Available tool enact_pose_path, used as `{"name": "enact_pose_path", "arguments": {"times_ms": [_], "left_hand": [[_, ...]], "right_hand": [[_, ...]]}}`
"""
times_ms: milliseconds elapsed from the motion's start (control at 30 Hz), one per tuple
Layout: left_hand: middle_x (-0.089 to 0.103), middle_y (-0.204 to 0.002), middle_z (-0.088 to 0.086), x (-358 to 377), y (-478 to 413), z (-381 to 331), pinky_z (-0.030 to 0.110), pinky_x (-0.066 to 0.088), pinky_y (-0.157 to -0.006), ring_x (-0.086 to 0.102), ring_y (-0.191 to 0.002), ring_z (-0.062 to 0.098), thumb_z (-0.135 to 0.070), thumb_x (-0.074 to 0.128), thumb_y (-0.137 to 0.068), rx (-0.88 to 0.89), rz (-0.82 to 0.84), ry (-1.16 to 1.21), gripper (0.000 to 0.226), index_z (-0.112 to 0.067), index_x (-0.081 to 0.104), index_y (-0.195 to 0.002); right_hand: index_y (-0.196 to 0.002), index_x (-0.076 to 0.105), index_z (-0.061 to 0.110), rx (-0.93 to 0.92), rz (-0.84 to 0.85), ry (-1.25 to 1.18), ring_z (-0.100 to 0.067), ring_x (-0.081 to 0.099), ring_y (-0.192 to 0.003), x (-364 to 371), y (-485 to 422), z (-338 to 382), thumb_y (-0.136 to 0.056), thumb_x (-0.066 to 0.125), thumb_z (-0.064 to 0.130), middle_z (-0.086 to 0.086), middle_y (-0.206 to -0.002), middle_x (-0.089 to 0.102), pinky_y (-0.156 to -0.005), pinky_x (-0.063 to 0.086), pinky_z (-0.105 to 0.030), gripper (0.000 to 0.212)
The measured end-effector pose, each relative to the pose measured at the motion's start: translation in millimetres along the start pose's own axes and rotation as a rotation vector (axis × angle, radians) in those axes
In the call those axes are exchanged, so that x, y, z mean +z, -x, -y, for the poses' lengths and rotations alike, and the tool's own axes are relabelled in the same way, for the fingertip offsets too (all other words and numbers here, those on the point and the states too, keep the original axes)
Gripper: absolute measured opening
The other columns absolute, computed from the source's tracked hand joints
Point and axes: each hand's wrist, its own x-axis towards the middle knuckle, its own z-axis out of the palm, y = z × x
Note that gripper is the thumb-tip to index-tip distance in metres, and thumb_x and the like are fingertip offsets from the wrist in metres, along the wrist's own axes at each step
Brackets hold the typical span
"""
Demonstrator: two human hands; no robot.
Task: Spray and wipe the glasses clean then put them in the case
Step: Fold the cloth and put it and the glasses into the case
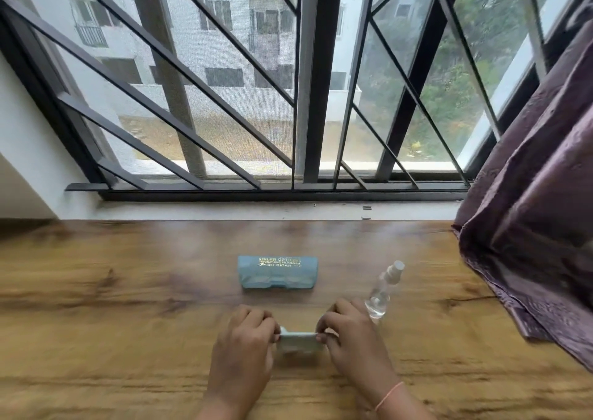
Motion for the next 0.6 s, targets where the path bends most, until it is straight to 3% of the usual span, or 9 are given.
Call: {"name": "enact_pose_path", "arguments": {"times_ms": [133,200,267,333,400,467,600], "left_hand": [[0.053,-0.076,-0.019,-15,2,9,0.019,0.041,-0.050,0.044,-0.080,0.006,-0.016,0.075,-0.056,-0.073,0.078,0.030,0.024,-0.029,0.055,-0.063],[0.052,-0.072,-0.018,-17,-4,12,0.020,0.040,-0.049,0.048,-0.076,0.008,-0.018,0.080,-0.051,-0.112,0.137,-0.002,0.030,-0.029,0.054,-0.061],[0.054,-0.077,-0.015,-17,-15,14,0.022,0.039,-0.057,0.052,-0.081,0.010,-0.023,0.077,-0.062,-0.154,0.191,-0.070,0.021,-0.029,0.057,-0.068],[0.055,-0.096,-0.011,-13,-29,19,0.026,0.041,-0.073,0.048,-0.099,0.013,-0.026,0.057,-0.084,-0.255,0.255,-0.051,0.005,-0.026,0.061,-0.086],[0.054,-0.105,-0.006,-5,-39,26,0.030,0.042,-0.080,0.045,-0.106,0.016,-0.027,0.049,-0.089,-0.332,0.328,-0.022,0.013,-0.023,0.061,-0.093],[0.054,-0.107,-0.003,3,-46,31,0.032,0.044,-0.081,0.046,-0.107,0.018,-0.028,0.051,-0.088,-0.370,0.339,-0.007,0.013,-0.022,0.061,-0.093],[0.054,-0.102,-0.002,11,-54,35,0.029,0.041,-0.077,0.049,-0.101,0.017,-0.027,0.053,-0.087,-0.421,0.289,0.016,0.011,-0.022,0.062,-0.092]], "right_hand": [[-0.078,0.068,0.026,0.049,0.171,-0.080,-0.007,0.036,-0.085,2,-6,7,-0.079,0.066,0.023,0.021,-0.074,0.039,-0.073,0.028,-0.006,0.003],[-0.068,0.061,0.031,0.112,0.245,-0.093,-0.007,0.038,-0.084,5,-15,11,-0.080,0.064,0.023,0.018,-0.074,0.044,-0.069,0.030,-0.007,0.015],[-0.056,0.048,0.033,0.210,0.308,-0.144,-0.008,0.047,-0.079,10,-26,14,-0.080,0.062,0.020,0.014,-0.071,0.051,-0.063,0.034,-0.013,0.031],[-0.057,0.048,0.031,0.287,0.313,-0.173,-0.008,0.052,-0.074,14,-36,16,-0.080,0.062,0.019,0.012,-0.067,0.053,-0.066,0.040,-0.024,0.029],[-0.067,0.054,0.027,0.312,0.287,-0.143,-0.010,0.054,-0.076,15,-44,19,-0.081,0.061,0.021,0.006,-0.073,0.058,-0.066,0.039,-0.025,0.017],[-0.081,0.062,0.024,0.316,0.250,-0.098,-0.016,0.058,-0.085,15,-51,21,-0.082,0.060,0.025,0.000,-0.086,0.066,-0.068,0.041,-0.026,0.003],[-0.090,0.065,0.019,0.319,0.191,-0.062,-0.021,0.062,-0.094,22,-59,20,-0.081,0.059,0.029,-0.002,-0.098,0.070,-0.072,0.045,-0.028,0.015]]}}
